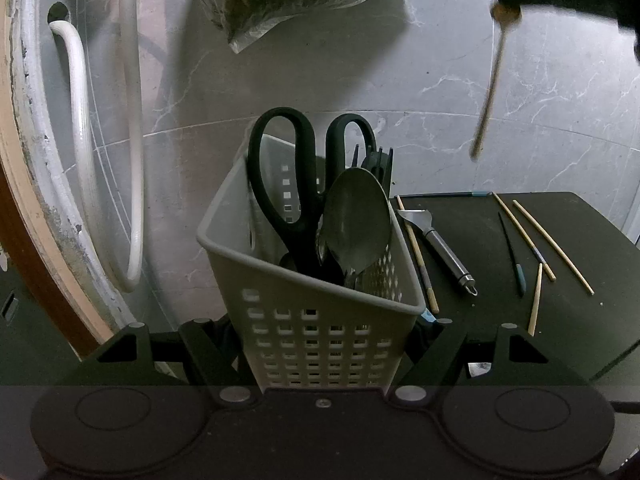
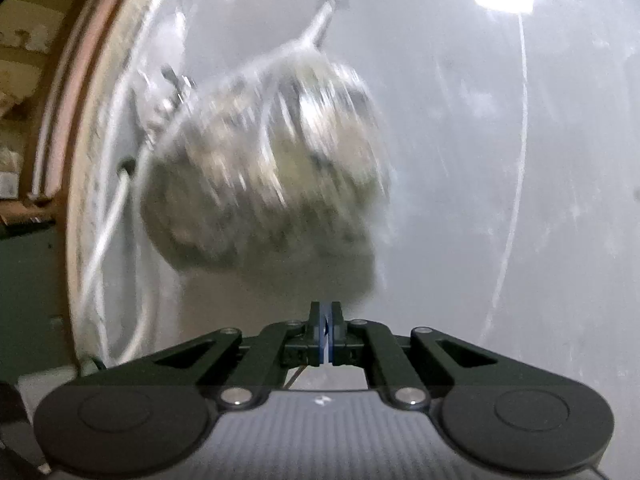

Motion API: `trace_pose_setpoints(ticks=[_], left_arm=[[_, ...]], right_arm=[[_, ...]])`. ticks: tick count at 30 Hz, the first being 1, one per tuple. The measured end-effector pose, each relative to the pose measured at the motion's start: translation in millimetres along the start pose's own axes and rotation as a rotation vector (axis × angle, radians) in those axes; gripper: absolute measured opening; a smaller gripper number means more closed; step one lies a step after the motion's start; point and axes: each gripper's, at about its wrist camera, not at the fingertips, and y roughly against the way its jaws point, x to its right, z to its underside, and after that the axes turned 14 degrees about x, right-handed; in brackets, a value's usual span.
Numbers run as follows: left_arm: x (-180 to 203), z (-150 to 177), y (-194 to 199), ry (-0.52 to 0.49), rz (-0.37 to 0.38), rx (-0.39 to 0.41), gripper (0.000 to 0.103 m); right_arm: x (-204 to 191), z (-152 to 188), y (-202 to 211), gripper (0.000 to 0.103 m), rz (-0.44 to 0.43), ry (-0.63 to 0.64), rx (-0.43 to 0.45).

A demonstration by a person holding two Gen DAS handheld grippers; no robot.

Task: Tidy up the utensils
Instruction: 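Lift the gold spoon with the right gripper and carry it over the caddy, then lower the gold spoon into the caddy and open the right gripper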

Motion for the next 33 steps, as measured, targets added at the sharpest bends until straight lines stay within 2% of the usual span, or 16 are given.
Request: trace_pose_setpoints(ticks=[6,12,17,22,33], left_arm=[[0.8,-0.6,-0.5,-0.001,0.000,0.000,0.076],[0.9,-0.8,-0.6,-0.001,0.000,0.000,0.076],[0.7,-0.7,-0.5,-0.002,0.000,0.001,0.076],[0.6,-0.6,-0.6,-0.002,0.000,0.001,0.076],[0.5,-1.4,-1.5,0.001,0.002,0.002,0.076]], right_arm=[[-18.5,-37.1,3.7,0.002,-0.107,-0.008,0.122],[-47.5,-44.9,3.7,0.002,-0.236,-0.010,0.165],[-73.4,-30.1,-2.7,0.002,-0.318,-0.009,0.125],[-85.9,-6.2,-8.1,0.002,-0.381,-0.055,0.046],[-115.9,29.4,-9.7,0.002,-0.451,-0.009,-0.040]])
